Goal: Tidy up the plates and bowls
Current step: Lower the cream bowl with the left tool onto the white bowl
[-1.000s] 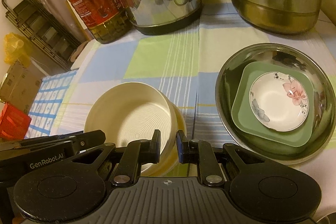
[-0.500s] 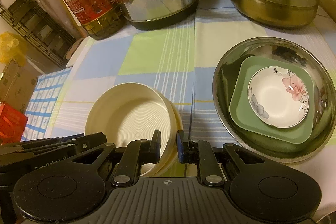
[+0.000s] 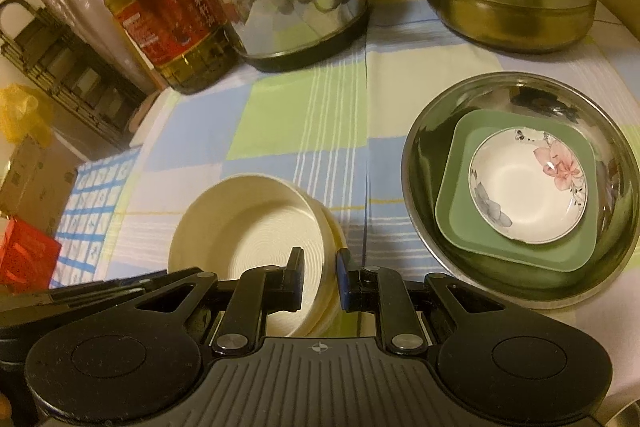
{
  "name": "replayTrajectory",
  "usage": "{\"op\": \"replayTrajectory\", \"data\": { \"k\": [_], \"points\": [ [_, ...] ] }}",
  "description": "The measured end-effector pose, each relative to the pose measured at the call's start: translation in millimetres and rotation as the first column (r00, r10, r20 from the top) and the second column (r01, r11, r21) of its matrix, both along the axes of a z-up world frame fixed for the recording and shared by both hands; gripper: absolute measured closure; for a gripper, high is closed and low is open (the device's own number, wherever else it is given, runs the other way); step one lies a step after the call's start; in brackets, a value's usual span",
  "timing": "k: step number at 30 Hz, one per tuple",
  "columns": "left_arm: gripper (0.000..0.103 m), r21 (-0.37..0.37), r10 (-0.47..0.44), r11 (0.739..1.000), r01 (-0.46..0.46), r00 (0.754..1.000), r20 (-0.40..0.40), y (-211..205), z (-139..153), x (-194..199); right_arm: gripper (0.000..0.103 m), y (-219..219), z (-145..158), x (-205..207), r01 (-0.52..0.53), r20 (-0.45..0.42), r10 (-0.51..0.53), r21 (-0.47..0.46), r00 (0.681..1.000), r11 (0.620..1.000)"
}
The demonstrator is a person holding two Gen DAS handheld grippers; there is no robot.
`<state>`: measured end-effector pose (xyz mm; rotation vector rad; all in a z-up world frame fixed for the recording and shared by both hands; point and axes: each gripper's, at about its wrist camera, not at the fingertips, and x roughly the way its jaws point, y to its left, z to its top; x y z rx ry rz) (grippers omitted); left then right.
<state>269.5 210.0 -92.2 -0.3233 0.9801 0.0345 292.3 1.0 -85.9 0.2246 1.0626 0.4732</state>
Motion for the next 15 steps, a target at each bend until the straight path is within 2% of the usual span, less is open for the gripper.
{"op": "replayTrajectory", "data": {
  "k": [7,11,15],
  "points": [
    [0.091,0.014,0.003,1.000,-0.003,1.000,0.022,1.1,5.4,0.8,0.086,-6.0,3.4,1.5,0.029,0.021,-0.030,0.043,0.999,0.999],
    [0.092,0.001,0.007,1.000,-0.007,1.000,0.011,3.5,5.1,3.4,0.098,-7.2,4.8,4.0,0.039,0.015,-0.040,0.048,0.999,0.998],
    [0.092,-0.006,0.011,1.000,-0.011,1.000,0.005,5.3,5.4,4.0,0.098,-10.8,4.1,7.7,0.058,-0.018,-0.057,0.067,0.998,0.996]
  ]
}}
